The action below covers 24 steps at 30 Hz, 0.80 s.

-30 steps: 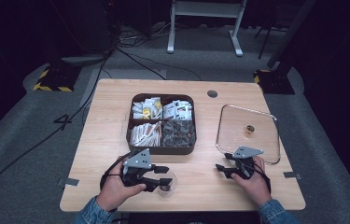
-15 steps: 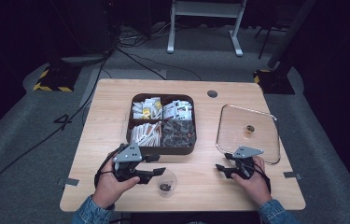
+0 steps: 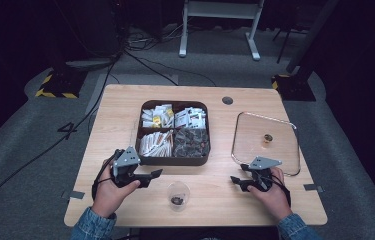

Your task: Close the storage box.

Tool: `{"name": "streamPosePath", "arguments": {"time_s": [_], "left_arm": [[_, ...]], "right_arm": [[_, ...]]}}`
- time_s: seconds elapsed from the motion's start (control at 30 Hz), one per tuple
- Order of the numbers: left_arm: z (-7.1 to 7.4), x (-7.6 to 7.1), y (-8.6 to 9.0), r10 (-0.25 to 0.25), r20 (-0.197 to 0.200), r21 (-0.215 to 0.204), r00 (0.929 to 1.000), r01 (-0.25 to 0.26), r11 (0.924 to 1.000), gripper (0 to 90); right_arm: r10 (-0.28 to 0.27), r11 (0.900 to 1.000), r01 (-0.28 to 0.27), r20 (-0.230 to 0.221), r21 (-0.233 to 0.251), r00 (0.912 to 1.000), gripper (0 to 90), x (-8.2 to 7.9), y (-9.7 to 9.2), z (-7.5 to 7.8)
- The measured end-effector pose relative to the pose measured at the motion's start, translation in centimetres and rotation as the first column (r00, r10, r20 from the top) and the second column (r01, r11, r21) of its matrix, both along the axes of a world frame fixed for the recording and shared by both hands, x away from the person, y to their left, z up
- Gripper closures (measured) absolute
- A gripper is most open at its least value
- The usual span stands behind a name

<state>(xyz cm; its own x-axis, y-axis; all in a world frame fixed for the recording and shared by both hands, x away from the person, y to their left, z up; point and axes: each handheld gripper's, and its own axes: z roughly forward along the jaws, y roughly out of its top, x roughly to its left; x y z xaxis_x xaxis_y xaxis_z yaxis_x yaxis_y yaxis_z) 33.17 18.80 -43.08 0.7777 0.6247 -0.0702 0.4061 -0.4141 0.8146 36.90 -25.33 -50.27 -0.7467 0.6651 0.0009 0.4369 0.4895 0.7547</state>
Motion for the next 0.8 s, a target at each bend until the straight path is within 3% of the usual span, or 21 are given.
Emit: {"name": "streamPosePath", "arguments": {"time_s": [0.07, 0.13, 0.2, 0.23, 0.3, 0.53, 0.67, 0.8], "left_arm": [[-0.6, 0.2, 0.5, 0.037, -0.002, 0.031, 0.9993, -0.037, 0.9988, 41.8], [-1.0, 0.3, 1.1, 0.062, -0.02, 0.046, 0.9979, -0.061, 0.9971, 41.6], [-1.2, 0.3, 1.5, 0.086, -0.01, 0.07, 0.9962, -0.085, 0.9939, 40.9], [-1.4, 0.3, 1.7, 0.09, -0.004, 0.061, 0.9959, -0.09, 0.9941, 40.8], [-1.9, 0.2, 1.9, 0.103, -0.033, 0.055, 0.9941, -0.101, 0.9934, 40.1], [-3.3, 0.1, 3.4, 0.16, -0.061, 0.094, 0.9852, -0.154, 0.9835, 37.6], [-4.1, 0.0, 4.1, 0.185, -0.06, 0.139, 0.9808, -0.176, 0.9746, 36.2], [-5.1, -0.2, 4.7, 0.218, -0.075, 0.166, 0.9731, -0.203, 0.9649, 33.0]], "right_arm": [[0.003, 1.0, -0.003, 0.0, -0.006, 1.0, 38.6, 0.1, 0.0, 0.4], [-0.004, 0.9997, 0.004, 0.006, 0.026, 1.0, 38.5, 0.2, -0.1, 1.2], [-0.004, 0.9993, 0.003, 0.017, 0.037, 0.9998, 38.5, 0.2, -0.2, 2.0], [-0.008, 0.9993, 0.007, 0.022, 0.038, 0.9997, 38.5, 0.3, -0.3, 2.4], [-0.019, 0.9991, 0.018, 0.029, 0.039, 0.9994, 38.6, 0.5, -0.6, 2.9], [-0.087, 0.9956, 0.085, 0.044, 0.039, 0.9952, 37.3, 1.9, -2.4, 4.6], [-0.163, 0.9865, 0.162, 0.058, 0.027, 0.9849, 35.9, 3.2, -4.0, 5.3], [-0.238, 0.9713, 0.237, 0.081, 0.024, 0.9679, 36.6, 4.6, -5.6, 5.7]]}}
